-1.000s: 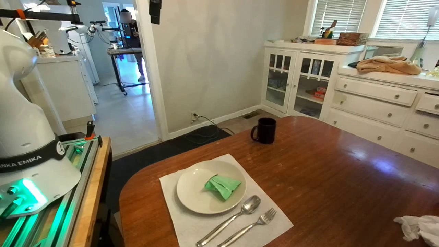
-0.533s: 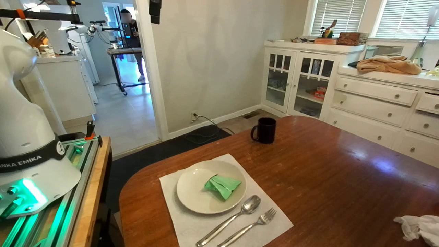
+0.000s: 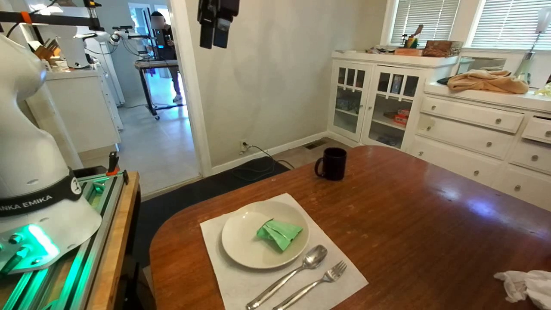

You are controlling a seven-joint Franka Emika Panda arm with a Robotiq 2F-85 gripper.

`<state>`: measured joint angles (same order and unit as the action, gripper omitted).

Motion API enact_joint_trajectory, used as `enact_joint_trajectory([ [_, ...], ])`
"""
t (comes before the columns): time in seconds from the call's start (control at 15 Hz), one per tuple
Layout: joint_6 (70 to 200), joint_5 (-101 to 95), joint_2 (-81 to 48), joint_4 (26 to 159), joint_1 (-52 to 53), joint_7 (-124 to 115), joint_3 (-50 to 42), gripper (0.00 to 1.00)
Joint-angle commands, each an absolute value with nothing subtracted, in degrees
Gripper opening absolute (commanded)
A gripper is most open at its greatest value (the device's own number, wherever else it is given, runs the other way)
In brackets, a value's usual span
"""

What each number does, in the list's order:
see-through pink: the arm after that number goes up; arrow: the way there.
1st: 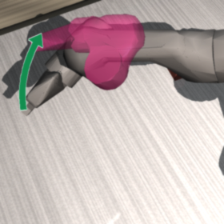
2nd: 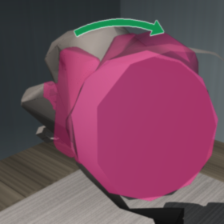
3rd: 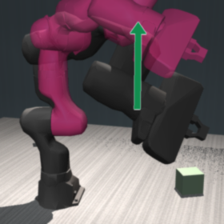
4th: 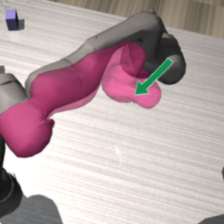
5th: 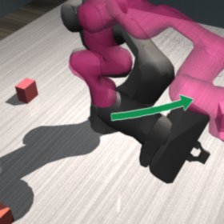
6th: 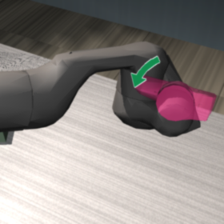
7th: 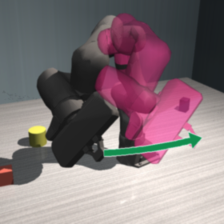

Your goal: Place the silver fork on the white plate.

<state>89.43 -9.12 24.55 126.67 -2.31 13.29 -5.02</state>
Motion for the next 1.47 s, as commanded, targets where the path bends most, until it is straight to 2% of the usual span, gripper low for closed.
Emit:
enact_joint_trajectory([
  [0.0,93.1,-9.5,19.6,125.7,-2.5,23.4,-9.7,1.0],
  [0.67,113.9,-7.7,5.3,129.9,-10.7,21.2,-17.0,1.0],
  [0.93,118.0,-7.4,-1.5,130.4,-13.7,17.7,-17.5,1.0],
  [1.0,115.7,-8.1,1.6,130.4,-13.6,19.9,-16.9,1.0],
  [1.4,117.4,-8.1,-1.7,130.2,-14.5,18.3,-16.8,1.0],
])
